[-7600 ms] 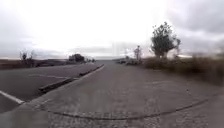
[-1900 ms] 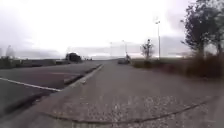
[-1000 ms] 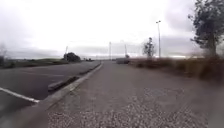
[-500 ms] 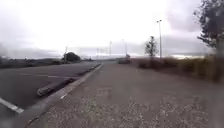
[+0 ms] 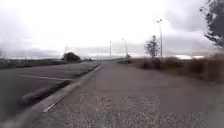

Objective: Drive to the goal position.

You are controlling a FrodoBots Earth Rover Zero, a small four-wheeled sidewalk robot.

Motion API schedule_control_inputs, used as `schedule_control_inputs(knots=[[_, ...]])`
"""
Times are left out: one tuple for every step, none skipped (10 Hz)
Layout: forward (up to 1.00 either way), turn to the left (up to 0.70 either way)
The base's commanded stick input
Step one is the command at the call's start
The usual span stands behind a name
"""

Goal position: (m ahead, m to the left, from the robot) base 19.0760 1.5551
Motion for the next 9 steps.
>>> schedule_control_inputs(knots=[[1.0,-0.4],[1.0,0.0],[1.0,0.0],[1.0,0.0],[1.0,0.0],[1.0,0.0],[1.0,0.0],[1.0,0.0],[1.0,0.0]])
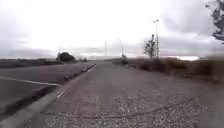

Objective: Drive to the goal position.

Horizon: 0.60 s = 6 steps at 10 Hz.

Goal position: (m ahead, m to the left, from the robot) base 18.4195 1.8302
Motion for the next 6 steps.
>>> schedule_control_inputs(knots=[[1.0,0.0],[1.0,0.0],[1.0,0.0],[1.0,0.0],[1.0,0.0],[1.0,0.0]])
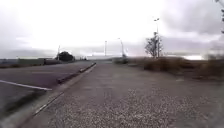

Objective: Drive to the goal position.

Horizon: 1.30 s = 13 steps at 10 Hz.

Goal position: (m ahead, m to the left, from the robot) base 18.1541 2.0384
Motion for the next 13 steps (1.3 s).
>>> schedule_control_inputs(knots=[[1.0,0.0],[1.0,0.0],[1.0,0.0],[1.0,0.0],[1.0,0.0],[1.0,0.0],[1.0,0.0],[1.0,0.0],[1.0,0.0],[1.0,0.0],[1.0,0.0],[1.0,0.0],[1.0,0.0]])
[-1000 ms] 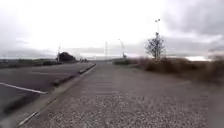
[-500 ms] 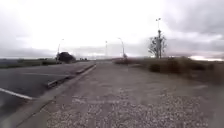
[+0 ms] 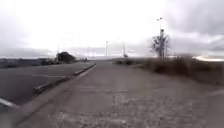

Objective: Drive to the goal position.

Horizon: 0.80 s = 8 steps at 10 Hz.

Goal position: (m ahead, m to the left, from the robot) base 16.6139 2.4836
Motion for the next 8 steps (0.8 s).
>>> schedule_control_inputs(knots=[[1.0,0.0],[1.0,0.0],[1.0,0.0],[1.0,0.0],[1.0,0.0],[1.0,0.0],[1.0,0.0],[1.0,0.0]])
